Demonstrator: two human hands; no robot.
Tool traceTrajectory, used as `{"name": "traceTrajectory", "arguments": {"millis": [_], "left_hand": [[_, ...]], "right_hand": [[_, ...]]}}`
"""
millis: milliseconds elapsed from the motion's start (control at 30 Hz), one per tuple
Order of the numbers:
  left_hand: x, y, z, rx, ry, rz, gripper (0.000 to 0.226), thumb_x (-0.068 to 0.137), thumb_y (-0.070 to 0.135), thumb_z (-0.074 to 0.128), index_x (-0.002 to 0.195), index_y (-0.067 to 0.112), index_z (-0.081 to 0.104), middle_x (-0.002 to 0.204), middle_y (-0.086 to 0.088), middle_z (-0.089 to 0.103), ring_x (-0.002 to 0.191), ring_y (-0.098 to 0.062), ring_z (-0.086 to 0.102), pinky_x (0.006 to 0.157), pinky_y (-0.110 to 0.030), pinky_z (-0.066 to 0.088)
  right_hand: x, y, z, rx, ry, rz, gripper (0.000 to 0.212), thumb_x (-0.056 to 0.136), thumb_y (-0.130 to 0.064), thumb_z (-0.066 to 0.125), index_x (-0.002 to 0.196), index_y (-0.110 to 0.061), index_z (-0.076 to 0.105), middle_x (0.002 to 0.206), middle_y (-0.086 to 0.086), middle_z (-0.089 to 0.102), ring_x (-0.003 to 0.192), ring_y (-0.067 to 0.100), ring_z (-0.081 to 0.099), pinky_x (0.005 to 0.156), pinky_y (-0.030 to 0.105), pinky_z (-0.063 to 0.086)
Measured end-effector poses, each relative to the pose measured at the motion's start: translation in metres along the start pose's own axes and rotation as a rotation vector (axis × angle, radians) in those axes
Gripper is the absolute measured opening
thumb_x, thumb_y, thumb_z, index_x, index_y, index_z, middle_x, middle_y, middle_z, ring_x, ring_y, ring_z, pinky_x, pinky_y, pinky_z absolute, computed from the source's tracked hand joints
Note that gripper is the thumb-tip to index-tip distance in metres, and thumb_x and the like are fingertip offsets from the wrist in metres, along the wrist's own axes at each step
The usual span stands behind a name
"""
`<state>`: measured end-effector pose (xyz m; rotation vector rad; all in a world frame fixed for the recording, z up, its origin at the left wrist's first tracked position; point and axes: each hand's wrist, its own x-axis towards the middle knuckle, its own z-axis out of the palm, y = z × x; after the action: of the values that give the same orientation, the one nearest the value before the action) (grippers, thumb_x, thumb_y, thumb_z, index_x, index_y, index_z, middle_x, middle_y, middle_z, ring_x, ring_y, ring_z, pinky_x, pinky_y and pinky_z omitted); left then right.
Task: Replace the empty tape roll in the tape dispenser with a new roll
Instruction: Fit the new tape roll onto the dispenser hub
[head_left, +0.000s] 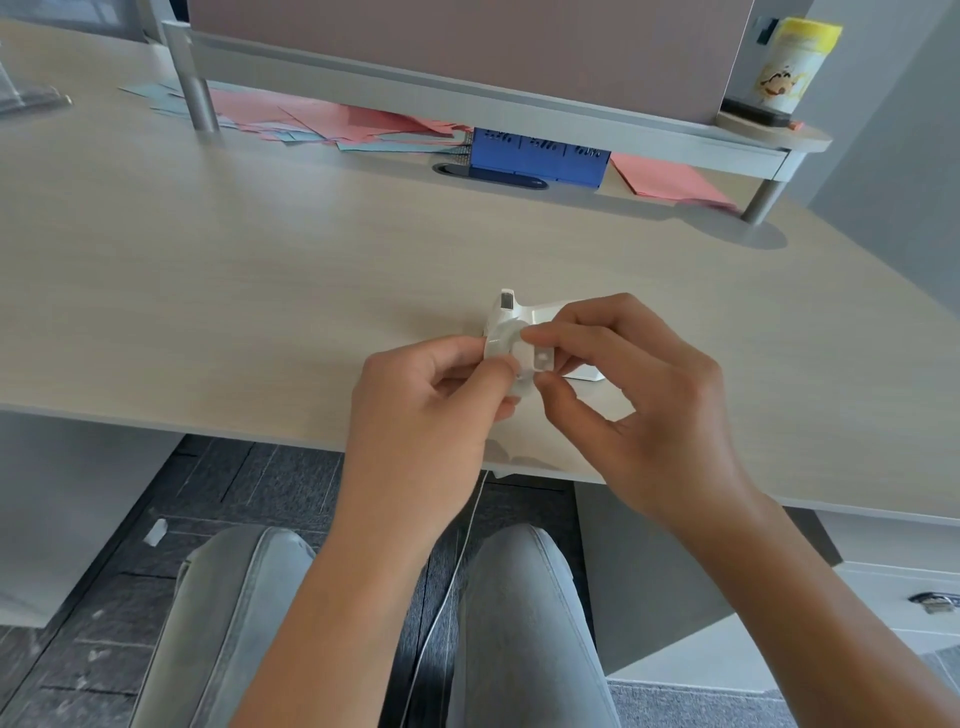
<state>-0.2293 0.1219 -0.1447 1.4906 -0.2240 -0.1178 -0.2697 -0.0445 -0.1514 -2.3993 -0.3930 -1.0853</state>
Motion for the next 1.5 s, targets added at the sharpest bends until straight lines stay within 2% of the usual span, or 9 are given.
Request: {"name": "traceTrajectory", "arguments": {"millis": [167, 267, 400, 533, 667, 867, 1133, 1333, 1500], "left_hand": [[0.001, 0.0, -0.002, -0.016, -0.029, -0.012, 0.023, 0.091, 0.007, 0.07, 0.089, 0.023, 0.087, 0.081, -0.001, 0.085, 0.077, -0.014, 0.082, 0.094, -0.051, 0.063], [0.0, -0.001, 0.0, -0.024, -0.001, 0.015, 0.022, 0.09, 0.011, 0.072, 0.089, 0.028, 0.087, 0.081, -0.002, 0.085, 0.077, -0.014, 0.081, 0.093, -0.05, 0.064], [-0.005, -0.001, 0.007, -0.044, 0.035, 0.091, 0.021, 0.086, 0.023, 0.074, 0.084, 0.041, 0.085, 0.085, -0.016, 0.081, 0.078, -0.032, 0.075, 0.083, -0.061, 0.063], [-0.005, -0.001, 0.008, -0.058, 0.048, 0.118, 0.018, 0.084, 0.029, 0.073, 0.079, 0.044, 0.084, 0.088, -0.018, 0.081, 0.077, -0.039, 0.073, 0.086, -0.063, 0.061], [-0.002, -0.005, 0.004, -0.025, 0.041, 0.098, 0.022, 0.088, 0.021, 0.073, 0.087, 0.04, 0.085, 0.082, -0.001, 0.085, 0.082, -0.021, 0.081, 0.091, -0.052, 0.064], [-0.002, -0.007, 0.005, -0.018, 0.057, 0.085, 0.021, 0.083, 0.023, 0.071, 0.085, 0.038, 0.085, 0.08, -0.003, 0.084, 0.084, -0.03, 0.08, 0.088, -0.054, 0.064], [0.002, -0.007, 0.002, -0.08, 0.027, -0.019, 0.022, 0.091, 0.009, 0.072, 0.088, 0.025, 0.087, 0.079, -0.005, 0.084, 0.076, -0.017, 0.081, 0.092, -0.049, 0.065], [0.006, -0.007, 0.0, -0.135, 0.007, -0.029, 0.021, 0.092, 0.006, 0.071, 0.096, 0.02, 0.087, 0.086, -0.008, 0.085, 0.085, -0.022, 0.082, 0.09, -0.042, 0.066], [0.006, -0.009, 0.003, -0.171, 0.022, -0.03, 0.025, 0.092, 0.005, 0.07, 0.091, 0.023, 0.087, 0.086, -0.007, 0.085, 0.083, -0.021, 0.081, 0.09, -0.041, 0.065]], "right_hand": [[-0.002, 0.0, 0.002, 0.027, -0.001, 0.017, 0.026, 0.09, 0.007, 0.075, 0.114, 0.001, 0.077, 0.105, 0.011, 0.067, 0.085, 0.012, 0.068, 0.087, 0.018, 0.054], [-0.003, -0.002, 0.006, 0.058, 0.023, 0.084, 0.026, 0.091, 0.006, 0.074, 0.116, -0.001, 0.076, 0.105, 0.011, 0.067, 0.085, 0.012, 0.068, 0.085, 0.013, 0.05], [-0.005, -0.009, 0.012, 0.184, 0.067, 0.228, 0.023, 0.093, 0.003, 0.073, 0.115, -0.004, 0.076, 0.108, 0.009, 0.07, 0.093, 0.015, 0.072, 0.086, 0.02, 0.057], [-0.005, -0.015, 0.015, 0.304, 0.101, 0.336, 0.021, 0.095, 0.0, 0.072, 0.11, -0.015, 0.074, 0.109, 0.003, 0.071, 0.096, 0.013, 0.074, 0.089, 0.023, 0.059], [-0.006, -0.016, 0.018, 0.232, 0.081, 0.278, 0.02, 0.095, 0.002, 0.071, 0.113, -0.006, 0.074, 0.109, 0.008, 0.069, 0.095, 0.016, 0.072, 0.087, 0.024, 0.058], [-0.007, -0.009, 0.018, 0.047, 0.052, 0.145, 0.026, 0.094, 0.007, 0.069, 0.118, 0.001, 0.072, 0.111, 0.011, 0.064, 0.09, 0.013, 0.065, 0.085, 0.031, 0.059], [-0.005, -0.001, 0.015, -0.053, -0.023, 0.003, 0.021, 0.097, 0.004, 0.063, 0.117, 0.005, 0.071, 0.112, 0.017, 0.063, 0.09, 0.021, 0.066, 0.078, 0.036, 0.057], [0.001, 0.001, 0.011, 0.04, -0.055, 0.049, 0.025, 0.096, 0.007, 0.066, 0.12, 0.003, 0.069, 0.114, 0.014, 0.063, 0.089, 0.023, 0.066, 0.084, 0.036, 0.058], [0.0, 0.0, 0.014, 0.048, -0.041, 0.082, 0.026, 0.095, 0.007, 0.065, 0.12, 0.002, 0.067, 0.115, 0.013, 0.061, 0.091, 0.022, 0.064, 0.085, 0.033, 0.057]]}}
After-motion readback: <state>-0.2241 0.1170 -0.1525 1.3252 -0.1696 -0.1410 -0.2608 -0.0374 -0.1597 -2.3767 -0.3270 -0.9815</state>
